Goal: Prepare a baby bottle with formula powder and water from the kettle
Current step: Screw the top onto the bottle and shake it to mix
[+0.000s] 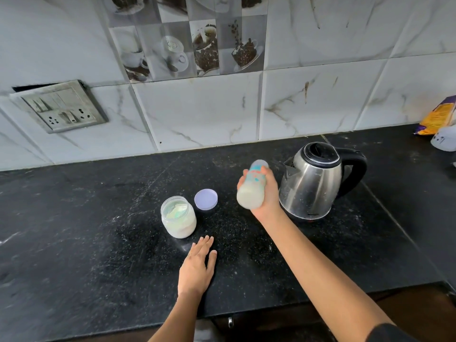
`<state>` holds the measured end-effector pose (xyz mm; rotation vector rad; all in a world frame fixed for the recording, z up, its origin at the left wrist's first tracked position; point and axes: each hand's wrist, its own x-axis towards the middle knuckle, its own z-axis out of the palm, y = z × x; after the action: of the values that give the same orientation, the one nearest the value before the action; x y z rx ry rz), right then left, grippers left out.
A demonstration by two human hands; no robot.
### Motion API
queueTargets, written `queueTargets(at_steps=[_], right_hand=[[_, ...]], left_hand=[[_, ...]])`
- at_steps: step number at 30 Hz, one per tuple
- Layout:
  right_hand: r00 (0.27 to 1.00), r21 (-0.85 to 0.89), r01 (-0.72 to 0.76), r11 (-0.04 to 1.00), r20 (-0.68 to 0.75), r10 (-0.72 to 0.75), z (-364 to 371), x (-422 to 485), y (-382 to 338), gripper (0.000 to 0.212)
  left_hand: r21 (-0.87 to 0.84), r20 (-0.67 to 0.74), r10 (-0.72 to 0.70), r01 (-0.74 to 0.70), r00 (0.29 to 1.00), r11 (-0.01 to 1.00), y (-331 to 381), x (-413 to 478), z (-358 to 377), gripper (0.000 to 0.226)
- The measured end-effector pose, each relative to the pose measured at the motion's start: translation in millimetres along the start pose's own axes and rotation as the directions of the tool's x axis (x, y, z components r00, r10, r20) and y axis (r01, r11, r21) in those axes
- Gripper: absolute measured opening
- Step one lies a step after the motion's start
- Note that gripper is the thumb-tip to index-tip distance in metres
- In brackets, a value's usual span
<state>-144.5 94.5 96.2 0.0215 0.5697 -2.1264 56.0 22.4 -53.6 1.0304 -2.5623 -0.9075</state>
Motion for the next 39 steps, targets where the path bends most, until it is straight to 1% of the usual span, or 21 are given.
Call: queueTargets(at_steps=[1,2,4,5,7,9,12,13,16,18,20,22,24,27,30,31,33,34,35,37,39], right_hand=[[1.0,0.049,0.013,0.999,-0.027,-0.012,-2.0,2.3,-2.0,0.034],[1.0,0.015,0.007,1.0,-0.011,-0.007,-4.5,1.8,-2.2,0.039],[0.999,-0.145,0.014,0.989,0.034,-0.01,-4.2,-5.5,0.0,0.051],[0.997,-0.163,0.035,0.986,0.075,-0.023,-3.5,-6.6,-0.7,0.049],[0.997,-0.059,0.064,0.996,0.042,-0.062,-2.8,-1.2,-5.2,0.039],[0.999,-0.004,0.032,0.999,0.038,-0.032,-3.7,-0.2,-6.7,0.045],[0.996,-0.164,-0.029,0.986,0.079,0.043,-3.3,-5.7,0.3,0.04],[0.996,-0.148,-0.034,0.988,0.074,0.045,-2.3,-3.4,-0.9,0.037],[0.999,0.044,-0.031,0.999,0.011,0.031,-3.5,2.5,-6.6,0.03],[0.995,-0.062,-0.075,0.995,0.054,0.079,-3.8,-1.4,-1.0,0.028],[0.993,-0.163,-0.065,0.985,0.086,0.08,-4.1,-5.9,3.1,0.028],[0.996,-0.067,-0.034,0.997,0.081,0.039,-1.5,-3.4,-1.3,0.023],[0.996,-0.021,-0.02,1.0,0.082,0.022,-0.9,-2.7,-7.4,0.027],[0.988,-0.189,-0.032,0.981,0.144,0.06,4.3,-7.2,-3.8,0.04],[0.992,-0.105,0.031,0.994,0.127,-0.018,11.3,-4.9,-7.6,0.043],[0.991,-0.094,0.024,0.995,0.135,-0.011,11.4,-4.8,-7.9,0.051],[0.974,-0.168,-0.021,0.986,0.219,0.058,14.6,-9.2,-4.3,0.071],[0.968,-0.207,-0.018,0.978,0.243,0.07,14.4,-11.5,-2.3,0.075],[0.968,-0.204,-0.01,0.979,0.243,0.061,14.5,-11.6,-2.2,0.073],[0.987,-0.108,0.022,0.994,0.159,-0.004,12.9,-7.7,-5.6,0.064],[0.991,-0.073,0.009,0.997,0.136,0.001,12.1,-8.6,-7.5,0.058]], left_hand=[[0.0,0.0,-0.004,0.004,1.0,1.0,-0.2,-0.1,-0.1,0.042],[-0.001,0.002,-0.005,0.005,1.0,1.0,-0.6,-0.3,-0.2,0.042],[-0.002,0.002,0.0,0.0,1.0,1.0,-0.4,-0.2,-0.9,0.042],[0.001,0.001,0.002,-0.002,1.0,1.0,0.3,0.1,-1.6,0.042],[0.004,0.0,-0.001,0.001,1.0,1.0,0.7,1.4,-1.1,0.042],[0.005,-0.001,0.0,0.0,1.0,1.0,0.2,0.0,0.1,0.042],[0.008,-0.001,0.004,-0.004,1.0,1.0,-0.7,0.3,-0.2,0.042],[0.008,-0.003,0.002,-0.002,1.0,1.0,-0.7,0.8,0.1,0.042],[0.009,-0.009,0.005,-0.005,1.0,1.0,-0.2,0.5,1.5,0.041],[0.009,-0.015,0.009,-0.009,1.0,1.0,-2.0,0.9,1.1,0.041],[0.012,-0.015,0.006,-0.006,1.0,1.0,-2.2,1.1,1.7,0.041],[0.014,-0.014,-0.002,0.002,1.0,1.0,-1.6,1.1,2.2,0.041],[0.012,-0.018,-0.003,0.003,1.0,1.0,-1.0,0.8,2.2,0.041],[0.013,-0.015,0.002,-0.001,1.0,1.0,-1.1,1.0,1.2,0.041],[0.013,-0.013,-0.005,0.005,1.0,1.0,0.2,0.3,1.8,0.042],[0.008,-0.014,-0.003,0.003,1.0,1.0,0.4,-0.3,1.6,0.042],[0.008,-0.012,0.001,-0.001,1.0,1.0,0.3,0.1,0.0,0.042],[0.01,-0.007,0.0,0.0,1.0,1.0,0.4,0.1,-0.2,0.042],[0.011,-0.005,-0.001,0.001,1.0,1.0,0.7,0.0,0.0,0.042],[0.008,-0.005,-0.006,0.006,1.0,1.0,1.7,-0.8,0.1,0.042],[0.006,-0.005,-0.007,0.007,1.0,1.0,2.1,-0.6,-0.9,0.042]])
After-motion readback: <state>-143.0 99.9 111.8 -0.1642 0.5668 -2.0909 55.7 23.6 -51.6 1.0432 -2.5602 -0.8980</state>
